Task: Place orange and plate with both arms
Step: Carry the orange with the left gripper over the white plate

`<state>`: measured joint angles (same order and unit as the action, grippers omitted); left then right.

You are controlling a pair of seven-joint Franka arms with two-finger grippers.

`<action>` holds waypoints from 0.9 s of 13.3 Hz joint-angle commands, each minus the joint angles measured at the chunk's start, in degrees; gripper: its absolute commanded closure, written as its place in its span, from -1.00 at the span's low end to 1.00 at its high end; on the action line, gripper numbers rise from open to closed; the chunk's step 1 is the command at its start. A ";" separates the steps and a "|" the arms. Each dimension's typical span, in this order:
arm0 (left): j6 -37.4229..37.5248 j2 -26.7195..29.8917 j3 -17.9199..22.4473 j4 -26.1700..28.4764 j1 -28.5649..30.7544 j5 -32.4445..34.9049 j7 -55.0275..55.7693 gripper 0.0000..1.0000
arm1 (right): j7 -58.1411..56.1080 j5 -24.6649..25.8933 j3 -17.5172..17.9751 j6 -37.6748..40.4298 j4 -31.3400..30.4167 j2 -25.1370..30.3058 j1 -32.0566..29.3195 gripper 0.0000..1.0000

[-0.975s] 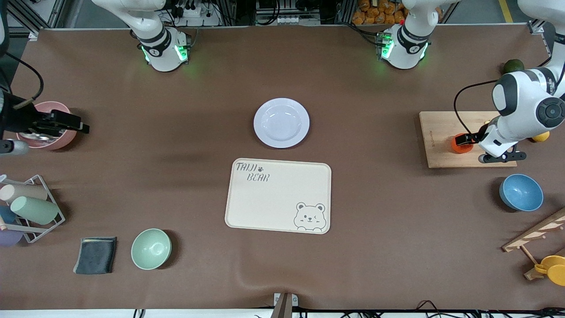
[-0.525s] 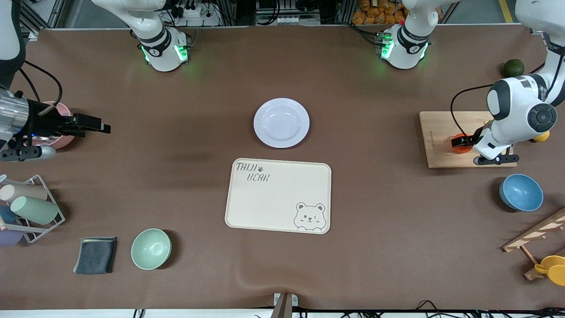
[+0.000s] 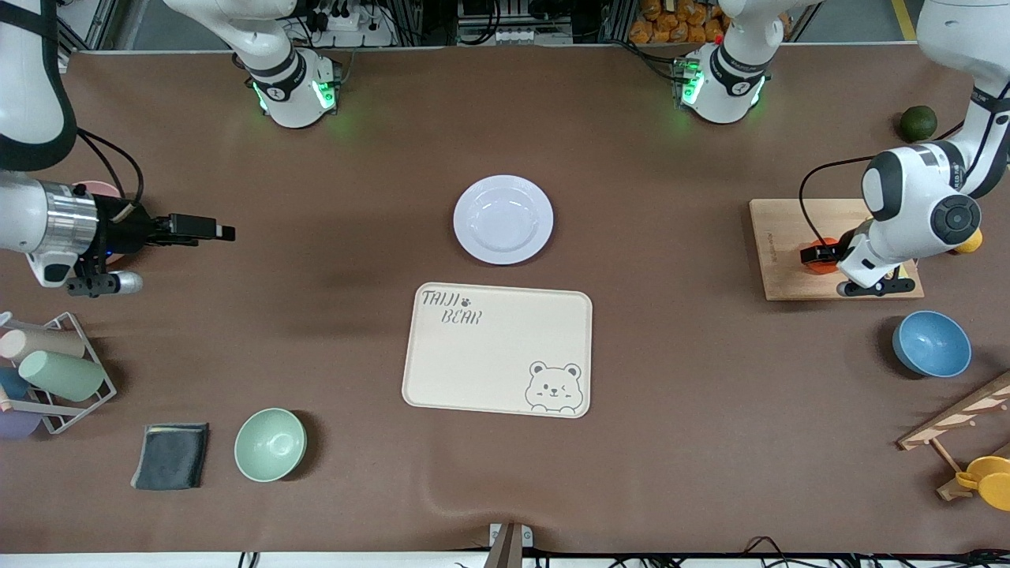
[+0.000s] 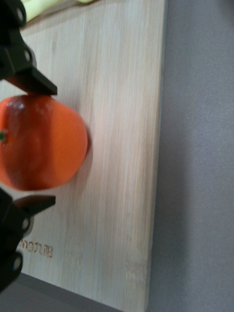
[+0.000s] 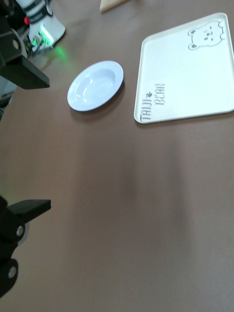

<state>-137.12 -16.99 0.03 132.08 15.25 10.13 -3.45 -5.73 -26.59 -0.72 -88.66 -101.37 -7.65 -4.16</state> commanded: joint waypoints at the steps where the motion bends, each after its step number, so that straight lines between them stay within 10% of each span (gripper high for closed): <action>1: -1.04 -0.07 -0.47 0.11 0.66 1.47 -0.50 0.53 | -0.25 -4.68 -0.07 -0.64 -3.12 0.88 -1.02 -1.00; 5: 3.15 4.75 -3.00 -1.55 0.13 1.47 -0.77 1.00 | -1.57 -7.59 0.02 -1.69 -5.84 0.97 -0.76 -1.00; 12: 27.50 5.83 -27.77 -20.87 -0.39 -4.85 20.02 1.00 | -13.84 -17.33 -0.07 -8.10 -15.94 -0.17 -0.23 -1.00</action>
<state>-114.49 -9.88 -23.24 115.74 14.69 7.09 11.17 -15.20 -39.92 -0.83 -94.63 -113.35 -8.05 -4.42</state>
